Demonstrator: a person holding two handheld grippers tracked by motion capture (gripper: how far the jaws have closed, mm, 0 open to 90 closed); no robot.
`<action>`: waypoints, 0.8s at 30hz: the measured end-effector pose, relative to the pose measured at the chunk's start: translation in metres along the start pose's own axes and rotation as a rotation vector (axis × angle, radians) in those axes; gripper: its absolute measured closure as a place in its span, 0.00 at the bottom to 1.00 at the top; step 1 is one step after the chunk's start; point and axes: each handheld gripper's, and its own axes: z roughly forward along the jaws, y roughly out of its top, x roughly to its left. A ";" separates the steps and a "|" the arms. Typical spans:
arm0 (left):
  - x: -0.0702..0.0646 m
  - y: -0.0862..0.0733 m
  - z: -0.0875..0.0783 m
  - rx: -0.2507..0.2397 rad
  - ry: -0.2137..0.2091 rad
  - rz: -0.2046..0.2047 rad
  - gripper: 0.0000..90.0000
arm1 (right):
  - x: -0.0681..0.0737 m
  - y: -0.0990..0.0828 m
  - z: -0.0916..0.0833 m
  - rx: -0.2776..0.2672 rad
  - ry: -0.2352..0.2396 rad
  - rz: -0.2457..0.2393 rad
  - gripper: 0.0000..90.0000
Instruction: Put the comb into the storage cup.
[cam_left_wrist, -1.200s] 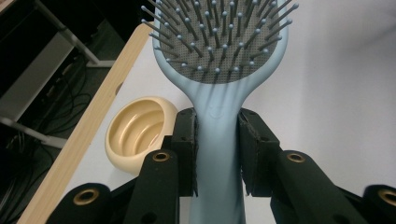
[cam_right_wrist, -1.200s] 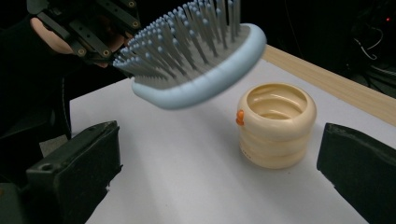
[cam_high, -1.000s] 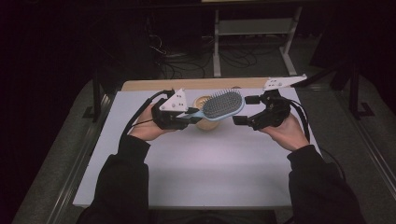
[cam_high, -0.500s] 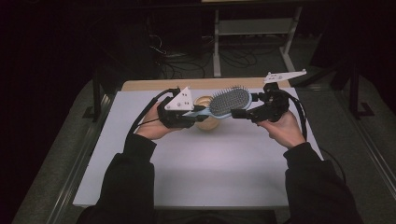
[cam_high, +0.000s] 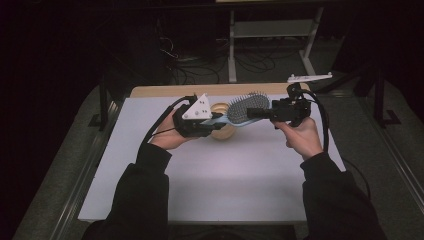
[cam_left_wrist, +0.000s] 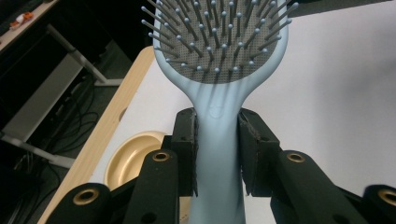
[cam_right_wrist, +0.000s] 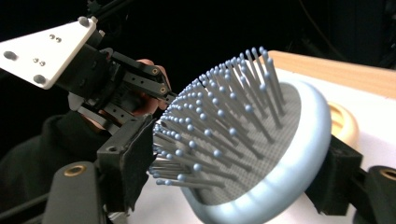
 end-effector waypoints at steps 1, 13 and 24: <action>0.000 0.000 0.000 0.000 0.002 0.000 0.78 | -0.001 0.000 0.000 0.000 0.002 0.006 0.30; -0.003 -0.006 0.005 0.033 0.030 0.021 0.78 | 0.001 0.004 0.002 0.024 -0.024 0.076 0.47; -0.004 -0.009 0.004 0.009 0.030 0.001 0.78 | 0.013 0.018 0.003 0.063 -0.061 0.031 0.63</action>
